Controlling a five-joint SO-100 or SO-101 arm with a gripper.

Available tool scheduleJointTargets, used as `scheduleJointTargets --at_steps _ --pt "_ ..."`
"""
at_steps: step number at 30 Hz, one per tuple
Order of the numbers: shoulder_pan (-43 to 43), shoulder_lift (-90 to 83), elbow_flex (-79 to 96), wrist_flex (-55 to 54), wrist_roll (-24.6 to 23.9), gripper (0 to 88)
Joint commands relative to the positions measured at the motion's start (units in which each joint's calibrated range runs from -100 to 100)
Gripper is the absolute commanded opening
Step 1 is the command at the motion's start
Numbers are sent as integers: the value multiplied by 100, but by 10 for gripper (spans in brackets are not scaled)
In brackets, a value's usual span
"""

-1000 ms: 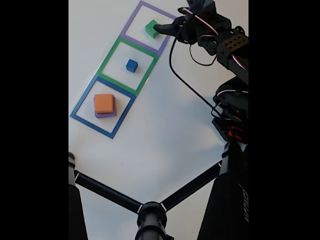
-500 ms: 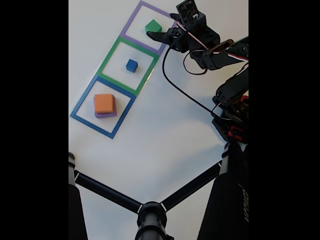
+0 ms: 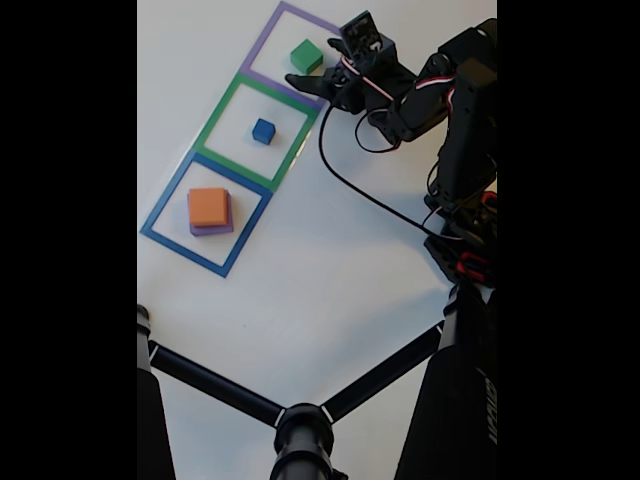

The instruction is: Tower of hanoi

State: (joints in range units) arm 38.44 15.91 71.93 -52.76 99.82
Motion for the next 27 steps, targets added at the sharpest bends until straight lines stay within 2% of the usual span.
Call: scheduleJointTargets --at_steps 1,13,20,27 --pt "-172 44 -130 -189 18 294" --pt "-498 213 -239 -206 18 230" --pt "-546 221 -275 -189 18 138" --pt "-585 205 -303 -173 18 82"
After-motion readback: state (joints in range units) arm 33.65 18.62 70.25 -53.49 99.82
